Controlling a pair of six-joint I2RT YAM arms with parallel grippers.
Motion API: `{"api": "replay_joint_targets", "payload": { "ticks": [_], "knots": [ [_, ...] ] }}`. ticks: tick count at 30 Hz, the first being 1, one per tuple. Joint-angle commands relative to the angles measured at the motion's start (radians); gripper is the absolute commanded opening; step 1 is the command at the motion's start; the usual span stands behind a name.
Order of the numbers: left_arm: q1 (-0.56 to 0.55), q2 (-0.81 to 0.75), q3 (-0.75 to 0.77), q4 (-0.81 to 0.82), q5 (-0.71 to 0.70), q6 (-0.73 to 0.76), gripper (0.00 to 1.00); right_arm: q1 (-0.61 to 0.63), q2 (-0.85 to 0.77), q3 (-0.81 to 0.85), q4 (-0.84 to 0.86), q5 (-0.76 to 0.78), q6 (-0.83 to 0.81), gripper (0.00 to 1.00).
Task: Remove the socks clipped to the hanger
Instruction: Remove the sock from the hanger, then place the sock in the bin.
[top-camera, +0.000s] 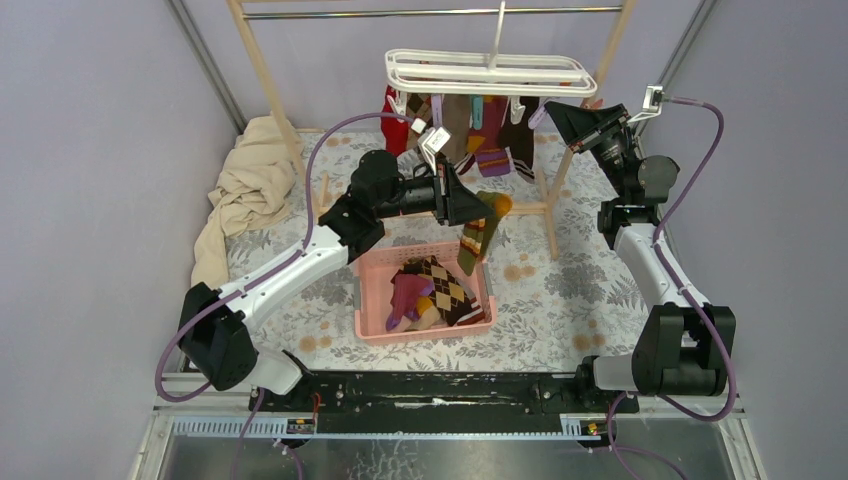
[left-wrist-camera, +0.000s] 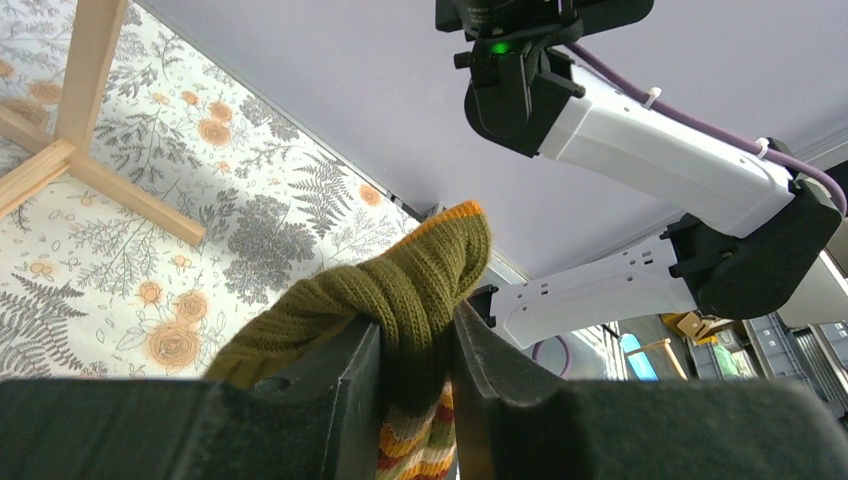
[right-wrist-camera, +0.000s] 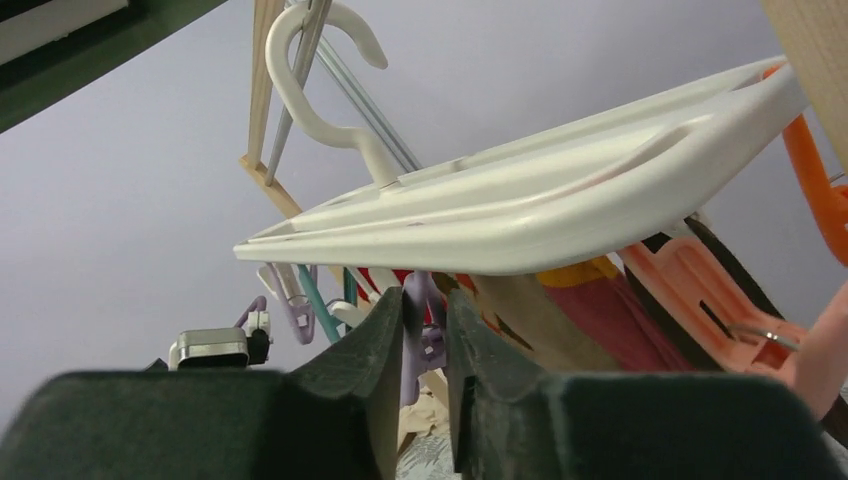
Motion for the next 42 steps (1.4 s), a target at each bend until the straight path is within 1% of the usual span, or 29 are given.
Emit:
{"api": "replay_joint_targets", "payload": {
  "ticks": [1,2,3,6,8,12,14,16,19,22,26,29,34,39,42],
  "knots": [
    [-0.003,-0.027,-0.029,0.015,0.006,0.011,0.34,-0.005,-0.026,0.037,-0.003,-0.014,-0.019,0.32],
    [-0.004,-0.037,-0.042,0.011,0.003,0.013,0.34,-0.005,-0.026,0.039,-0.008,-0.019,-0.016,0.42],
    [-0.004,-0.048,-0.056,0.004,-0.003,0.014,0.34,-0.005,-0.024,0.038,-0.012,-0.026,-0.010,0.50],
    [-0.004,-0.089,-0.094,-0.032,-0.029,0.028,0.35,-0.005,-0.035,0.022,-0.022,-0.032,-0.002,0.61],
    [-0.005,-0.117,-0.118,-0.072,-0.052,0.043,0.36,-0.005,-0.048,0.005,-0.039,-0.039,-0.002,0.65],
    [-0.007,-0.190,-0.171,-0.170,-0.123,0.078,0.39,-0.005,-0.098,-0.041,-0.091,-0.058,-0.015,0.67],
    [-0.012,-0.223,-0.189,-0.219,-0.167,0.092,0.42,-0.005,-0.131,-0.061,-0.145,-0.068,-0.033,0.68],
    [-0.018,-0.249,-0.194,-0.280,-0.220,0.107,0.42,-0.005,-0.170,-0.087,-0.200,-0.077,-0.053,0.68],
    [-0.039,-0.278,-0.208,-0.357,-0.300,0.130,0.43,-0.005,-0.245,-0.123,-0.341,-0.076,-0.112,0.69],
    [-0.055,-0.303,-0.244,-0.399,-0.359,0.136,0.46,-0.005,-0.309,-0.151,-0.443,-0.090,-0.158,0.69],
    [-0.068,-0.343,-0.333,-0.412,-0.431,0.116,0.48,-0.005,-0.389,-0.195,-0.560,-0.112,-0.197,0.70],
    [-0.069,-0.370,-0.415,-0.402,-0.507,0.103,0.48,-0.005,-0.436,-0.235,-0.594,-0.147,-0.201,0.70],
    [-0.070,-0.386,-0.508,-0.387,-0.656,0.071,0.51,-0.005,-0.472,-0.293,-0.616,-0.201,-0.196,0.70],
    [-0.070,-0.382,-0.568,-0.432,-0.834,0.035,0.52,-0.005,-0.516,-0.310,-0.751,-0.204,-0.270,0.71],
    [-0.069,-0.406,-0.594,-0.449,-0.869,0.006,0.58,-0.001,-0.520,-0.322,-0.798,-0.220,-0.295,0.71]
  ]
}}
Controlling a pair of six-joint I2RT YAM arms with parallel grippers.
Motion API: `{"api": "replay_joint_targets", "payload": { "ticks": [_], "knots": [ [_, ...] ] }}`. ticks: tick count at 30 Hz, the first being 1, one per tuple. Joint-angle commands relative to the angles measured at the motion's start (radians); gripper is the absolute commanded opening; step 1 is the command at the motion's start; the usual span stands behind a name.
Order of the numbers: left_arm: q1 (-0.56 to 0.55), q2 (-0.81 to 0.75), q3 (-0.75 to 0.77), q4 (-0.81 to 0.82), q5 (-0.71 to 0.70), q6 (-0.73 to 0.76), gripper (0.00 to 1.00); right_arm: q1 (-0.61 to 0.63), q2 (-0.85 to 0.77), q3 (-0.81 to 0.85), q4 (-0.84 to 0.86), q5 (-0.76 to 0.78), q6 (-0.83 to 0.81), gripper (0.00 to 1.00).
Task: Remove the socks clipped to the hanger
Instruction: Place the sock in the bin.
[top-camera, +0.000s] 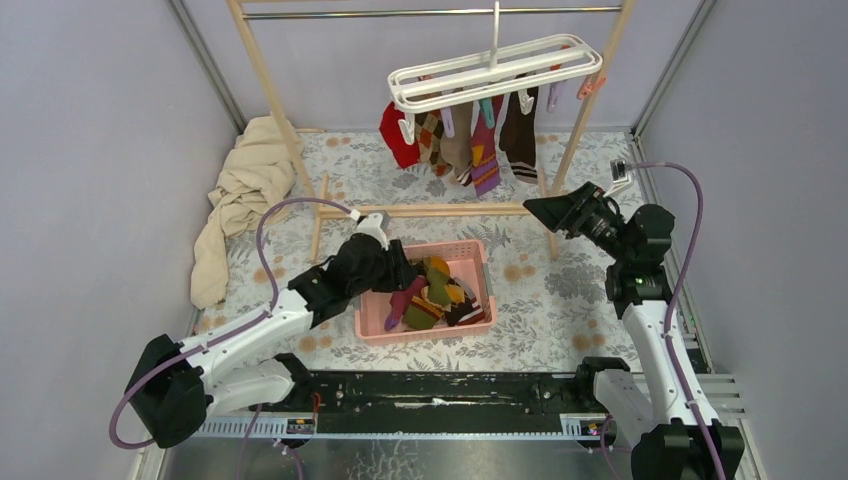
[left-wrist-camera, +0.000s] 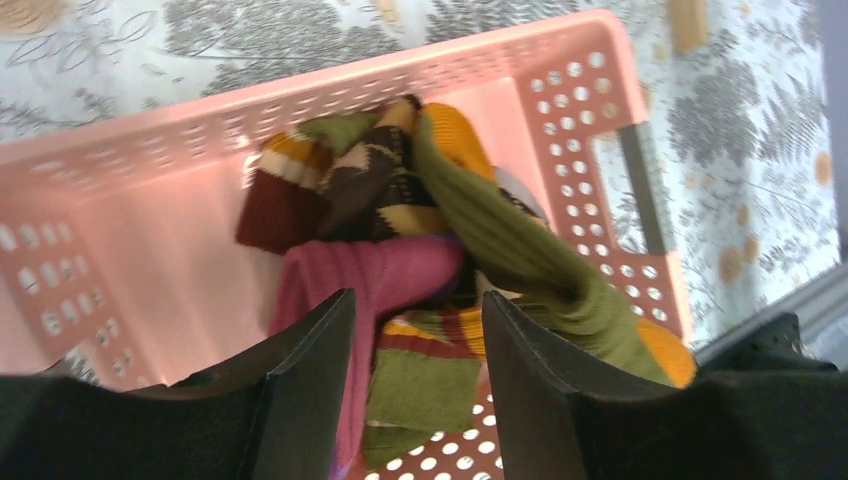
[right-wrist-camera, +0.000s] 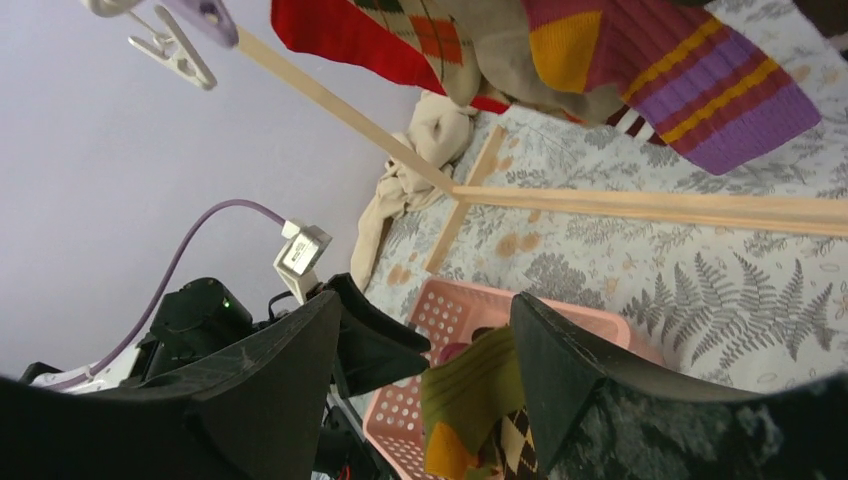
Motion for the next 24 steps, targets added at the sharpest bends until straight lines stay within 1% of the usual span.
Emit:
{"api": "replay_joint_targets", "payload": {
  "ticks": [1,4,8,11,12,13,15,16,20,24],
  "knots": [
    [-0.006,-0.049,-0.036,-0.028,-0.148,-0.057,0.61,0.004,-0.024,-0.005,-0.083,-0.047,-0.074,0.71],
    [-0.006,-0.100,-0.035,-0.057,-0.158,-0.071,0.67,0.024,-0.015,0.010,-0.172,-0.022,-0.126,0.71],
    [-0.007,-0.172,-0.013,-0.112,-0.179,-0.073,0.73,0.169,-0.009,0.044,-0.295,0.078,-0.208,0.71],
    [-0.007,-0.212,0.013,-0.158,-0.190,-0.065,0.79,0.291,0.009,0.050,-0.332,0.162,-0.238,0.70],
    [-0.007,-0.222,0.020,-0.173,-0.196,-0.063,0.94,0.329,0.015,0.049,-0.333,0.182,-0.240,0.70],
    [-0.008,-0.230,0.028,-0.187,-0.202,-0.061,0.98,0.364,0.030,0.050,-0.338,0.207,-0.245,0.70],
    [-0.007,-0.251,0.038,-0.217,-0.218,-0.059,0.99,0.440,0.055,0.059,-0.342,0.248,-0.264,0.70],
    [-0.008,-0.266,0.039,-0.226,-0.226,-0.059,0.99,0.488,0.069,0.063,-0.377,0.269,-0.276,0.70],
    [-0.008,-0.305,0.028,-0.230,-0.247,-0.063,0.99,0.637,0.135,0.077,-0.402,0.369,-0.315,0.70],
    [-0.007,-0.321,0.030,-0.236,-0.270,-0.062,0.99,0.743,0.224,0.082,-0.406,0.451,-0.351,0.70]
  ]
}}
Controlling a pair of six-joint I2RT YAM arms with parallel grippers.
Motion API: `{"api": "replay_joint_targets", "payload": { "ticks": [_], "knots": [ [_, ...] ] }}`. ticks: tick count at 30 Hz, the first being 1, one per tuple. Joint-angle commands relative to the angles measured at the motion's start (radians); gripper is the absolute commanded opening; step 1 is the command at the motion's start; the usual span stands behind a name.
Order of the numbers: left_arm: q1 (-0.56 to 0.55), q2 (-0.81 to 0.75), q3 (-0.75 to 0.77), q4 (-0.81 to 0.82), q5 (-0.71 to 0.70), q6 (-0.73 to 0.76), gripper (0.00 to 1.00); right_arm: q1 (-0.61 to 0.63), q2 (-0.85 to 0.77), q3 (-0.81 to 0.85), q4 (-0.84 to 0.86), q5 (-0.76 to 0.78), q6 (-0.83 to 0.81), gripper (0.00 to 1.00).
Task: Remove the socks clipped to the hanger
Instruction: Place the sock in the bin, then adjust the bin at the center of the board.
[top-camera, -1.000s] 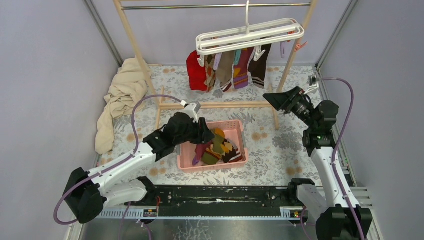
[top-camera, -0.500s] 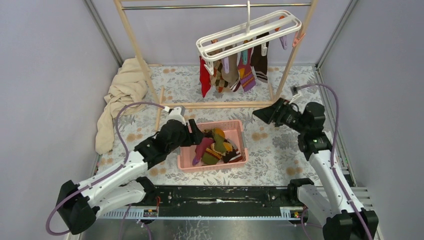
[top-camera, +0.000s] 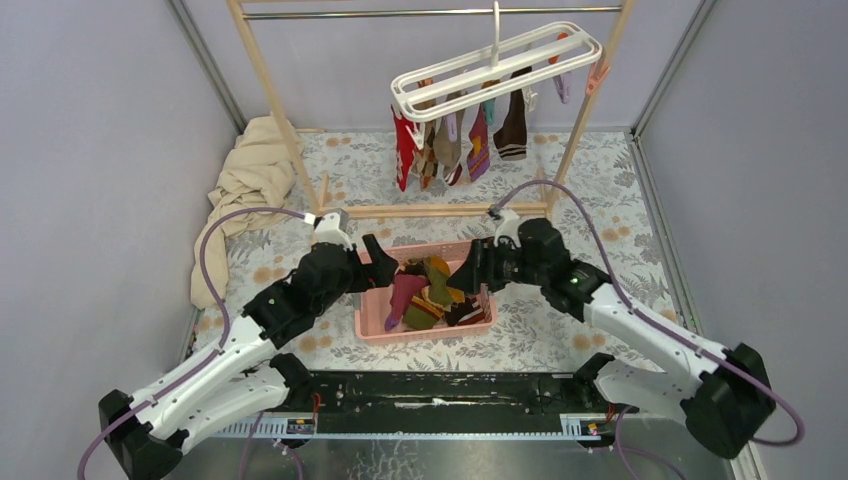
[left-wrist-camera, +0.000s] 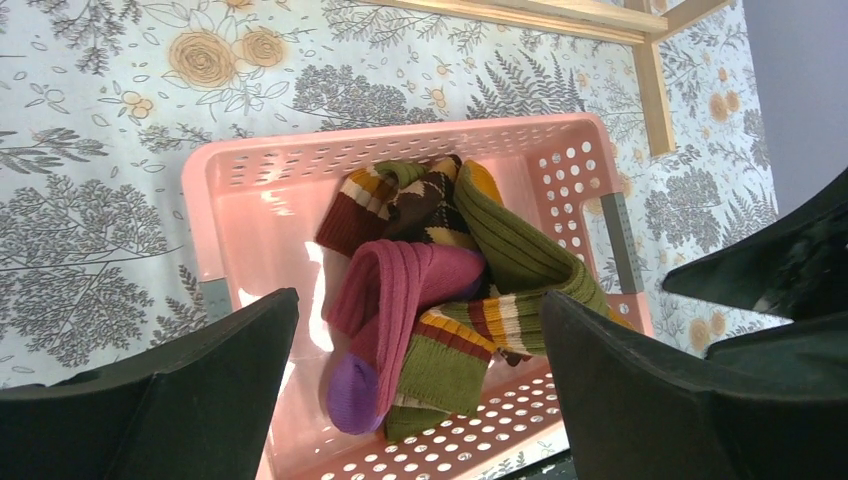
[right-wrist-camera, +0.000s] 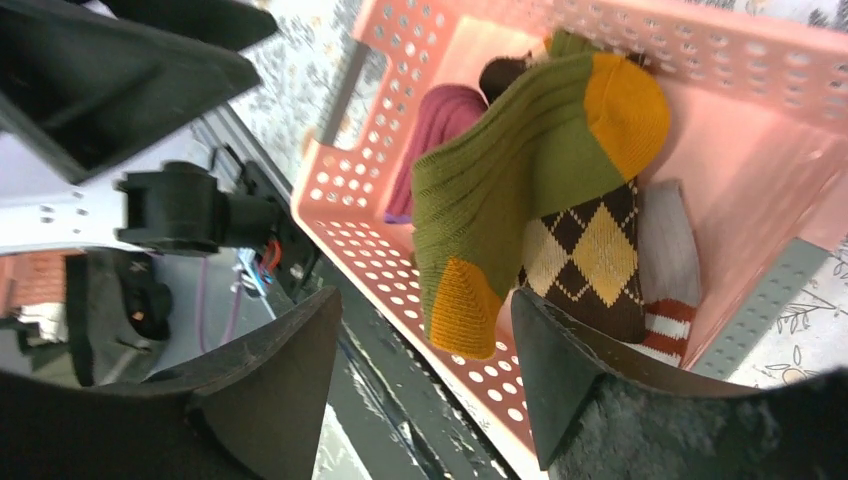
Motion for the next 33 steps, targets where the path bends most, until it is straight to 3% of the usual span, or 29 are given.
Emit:
{"api": "replay_joint_targets", "payload": {
  "ticks": [1,14,21,26,33],
  "knots": [
    [-0.008,-0.027,0.023,-0.025,-0.072,-0.003,0.99,0.102,0.087,0.049,-0.012,0.146,-0.075,0.70],
    [-0.008,-0.091,0.008,-0.018,-0.146,-0.003,0.99,0.238,0.417,0.074,0.163,0.238,-0.066,0.70],
    [-0.008,-0.151,-0.024,0.005,-0.157,-0.010,0.99,0.273,0.509,0.055,0.290,0.281,0.002,0.69],
    [-0.007,-0.136,-0.029,0.008,-0.146,-0.016,0.99,0.285,0.519,0.052,0.241,0.427,0.004,0.69],
    [-0.008,-0.151,-0.033,0.015,-0.145,-0.017,0.99,0.286,0.448,0.033,0.077,0.749,-0.029,0.70]
  ]
}}
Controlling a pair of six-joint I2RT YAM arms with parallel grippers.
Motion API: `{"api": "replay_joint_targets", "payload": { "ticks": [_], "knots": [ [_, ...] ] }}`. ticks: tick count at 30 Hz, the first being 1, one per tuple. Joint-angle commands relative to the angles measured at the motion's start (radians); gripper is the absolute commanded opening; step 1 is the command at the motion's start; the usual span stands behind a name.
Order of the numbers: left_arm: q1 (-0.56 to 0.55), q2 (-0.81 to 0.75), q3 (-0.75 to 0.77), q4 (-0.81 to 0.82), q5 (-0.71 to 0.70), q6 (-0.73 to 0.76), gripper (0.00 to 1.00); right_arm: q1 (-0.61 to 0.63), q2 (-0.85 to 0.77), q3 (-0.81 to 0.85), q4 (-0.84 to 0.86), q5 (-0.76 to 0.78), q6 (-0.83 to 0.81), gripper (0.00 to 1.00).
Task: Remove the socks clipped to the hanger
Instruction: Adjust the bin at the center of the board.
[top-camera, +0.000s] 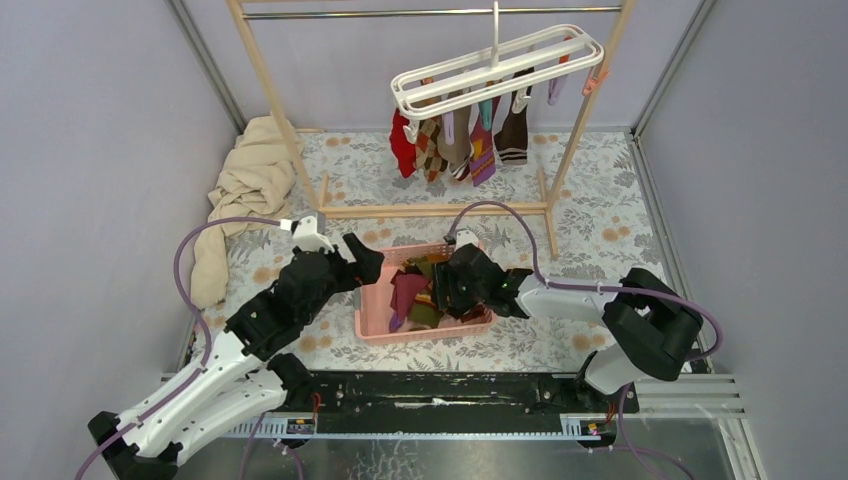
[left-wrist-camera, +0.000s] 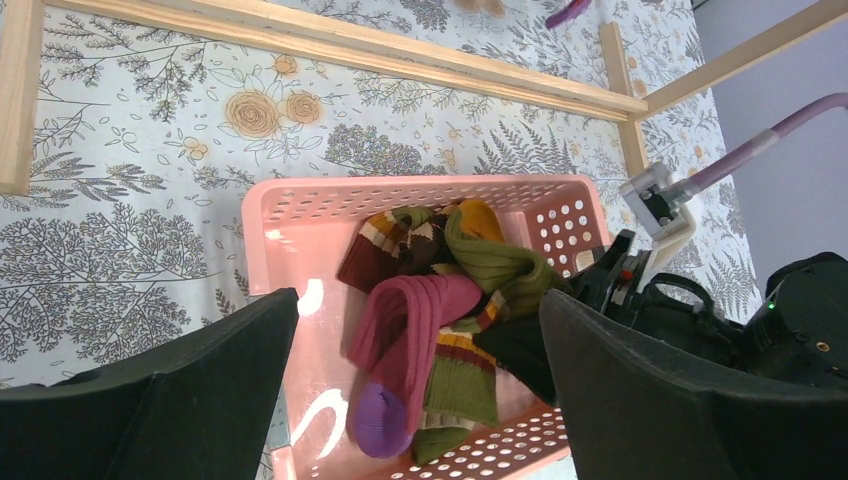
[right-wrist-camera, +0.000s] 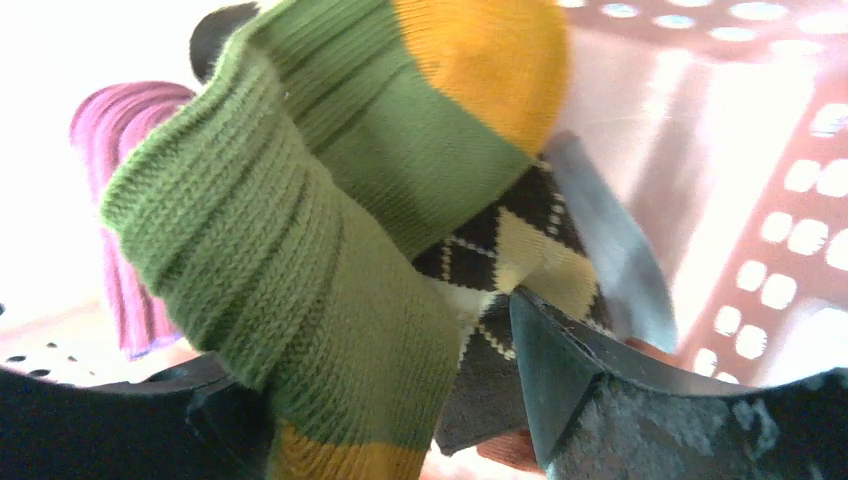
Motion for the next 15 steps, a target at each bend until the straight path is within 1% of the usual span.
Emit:
{"api": "replay_joint_targets", "payload": {
  "ticks": [1,3,5,10,15],
  "knots": [
    [-0.008,-0.017,-0.013,0.036,-0.025,-0.011,0.99,0.000,-0.076,0.001,-0.100,0.280,-0.027,0.70],
    [-0.007,-0.016,-0.019,0.040,-0.025,-0.009,0.99,0.000,-0.104,-0.010,-0.113,0.317,-0.027,0.70],
    [-0.008,-0.011,-0.020,0.045,-0.022,-0.006,0.99,0.000,-0.129,-0.017,-0.169,0.354,-0.023,0.71],
    [-0.008,0.001,-0.021,0.052,-0.024,0.000,0.99,-0.001,-0.191,-0.023,-0.209,0.365,-0.013,0.71],
    [-0.007,0.005,-0.029,0.062,-0.029,0.002,0.99,0.000,-0.322,-0.045,-0.169,0.258,-0.043,0.72]
  ]
}}
